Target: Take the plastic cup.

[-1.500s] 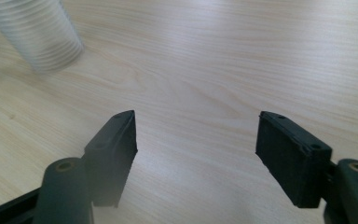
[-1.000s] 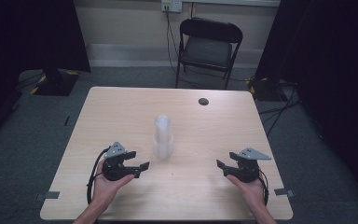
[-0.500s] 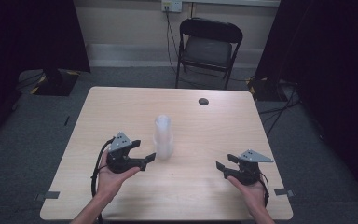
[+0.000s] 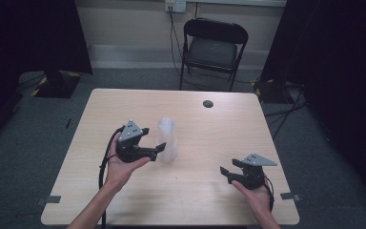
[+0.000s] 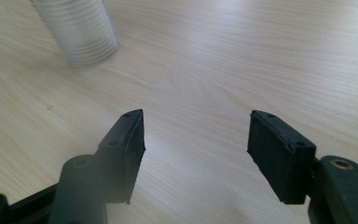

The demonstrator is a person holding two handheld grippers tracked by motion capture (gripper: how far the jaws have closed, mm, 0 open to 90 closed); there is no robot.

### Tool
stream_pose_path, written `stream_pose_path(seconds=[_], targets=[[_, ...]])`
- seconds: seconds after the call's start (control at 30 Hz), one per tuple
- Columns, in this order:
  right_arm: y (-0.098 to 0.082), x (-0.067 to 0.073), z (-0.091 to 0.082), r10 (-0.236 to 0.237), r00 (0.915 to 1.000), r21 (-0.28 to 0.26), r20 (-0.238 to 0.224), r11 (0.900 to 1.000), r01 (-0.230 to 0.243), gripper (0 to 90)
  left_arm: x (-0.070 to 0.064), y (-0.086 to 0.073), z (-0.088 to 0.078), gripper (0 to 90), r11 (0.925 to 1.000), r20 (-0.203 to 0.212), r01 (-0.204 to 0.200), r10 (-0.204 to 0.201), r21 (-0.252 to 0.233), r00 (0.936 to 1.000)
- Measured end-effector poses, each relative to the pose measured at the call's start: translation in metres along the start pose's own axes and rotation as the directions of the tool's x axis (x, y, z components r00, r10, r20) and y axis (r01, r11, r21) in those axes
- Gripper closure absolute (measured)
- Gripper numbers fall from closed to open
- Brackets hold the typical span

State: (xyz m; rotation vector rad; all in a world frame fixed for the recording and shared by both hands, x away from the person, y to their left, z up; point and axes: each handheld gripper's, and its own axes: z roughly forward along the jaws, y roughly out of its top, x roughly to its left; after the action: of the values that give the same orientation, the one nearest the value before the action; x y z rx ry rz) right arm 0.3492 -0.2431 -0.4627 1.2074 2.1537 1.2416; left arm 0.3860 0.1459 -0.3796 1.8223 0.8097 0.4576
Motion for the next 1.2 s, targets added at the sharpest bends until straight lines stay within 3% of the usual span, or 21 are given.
stream_pose_path(seconds=[0.13,0.2,0.37,0.47,0.53,0.63,0.73,0.97,1.03,1.1,1.2], targets=[[0.0,0.0,-0.001,0.003,1.0,-0.005,-0.006,1.0,-0.003,36.6,0.001,0.008,0.005,15.6,0.9997,0.02,-0.011,0.011,-0.02,0.9997],[0.0,0.001,-0.001,0.003,1.0,-0.005,-0.005,1.0,-0.003,36.5,0.002,0.012,0.01,15.7,0.9998,0.002,-0.016,0.016,-0.008,0.9999],[0.0,0.0,-0.002,0.008,1.0,-0.01,-0.006,1.0,-0.008,35.5,0.005,0.017,0.02,17.0,0.9992,0.012,0.037,-0.037,-0.016,0.9993],[0.0,0.0,-0.002,0.011,0.9999,-0.011,-0.006,1.0,-0.011,35.5,0.007,0.019,0.025,17.7,0.9996,-0.007,0.024,-0.024,-0.013,0.9997],[0.0,-0.001,-0.002,0.011,0.9999,-0.012,-0.006,1.0,-0.012,35.3,0.011,0.017,0.029,17.6,0.9987,-0.001,0.05,-0.05,-0.01,0.9987],[0.0,0.0,-0.001,0.013,0.9999,-0.009,-0.006,1.0,-0.013,34.8,0.012,0.015,0.034,16.4,0.9984,-0.004,0.054,-0.054,-0.018,0.9985],[0.0,0.0,-0.001,0.016,0.9999,-0.007,-0.006,1.0,-0.016,34.9,0.01,0.013,0.039,16.1,0.9999,-0.034,0.015,-0.015,-0.004,0.9993],[0.0,0.0,-0.002,0.015,0.9999,-0.011,-0.007,1.0,-0.015,34.8,0.009,0.006,0.053,16.2,0.9992,-0.018,0.006,-0.006,0.04,0.9998],[0.0,0.0,-0.002,0.013,0.9999,-0.011,-0.006,1.0,-0.013,34.8,0.008,0.005,0.054,17.4,0.9989,-0.016,-0.002,0.003,0.047,0.9999],[-0.001,0.0,-0.002,0.003,1.0,-0.01,-0.001,1.0,-0.003,33.9,0.008,0.002,0.058,21.3,0.9978,-0.017,-0.039,0.04,0.054,0.9991],[-0.001,0.0,-0.001,0.0,1.0,-0.004,-0.005,1.0,0.0,33.9,0.009,0.0,0.063,21.2,0.9976,-0.018,-0.037,0.038,0.058,0.9991]])
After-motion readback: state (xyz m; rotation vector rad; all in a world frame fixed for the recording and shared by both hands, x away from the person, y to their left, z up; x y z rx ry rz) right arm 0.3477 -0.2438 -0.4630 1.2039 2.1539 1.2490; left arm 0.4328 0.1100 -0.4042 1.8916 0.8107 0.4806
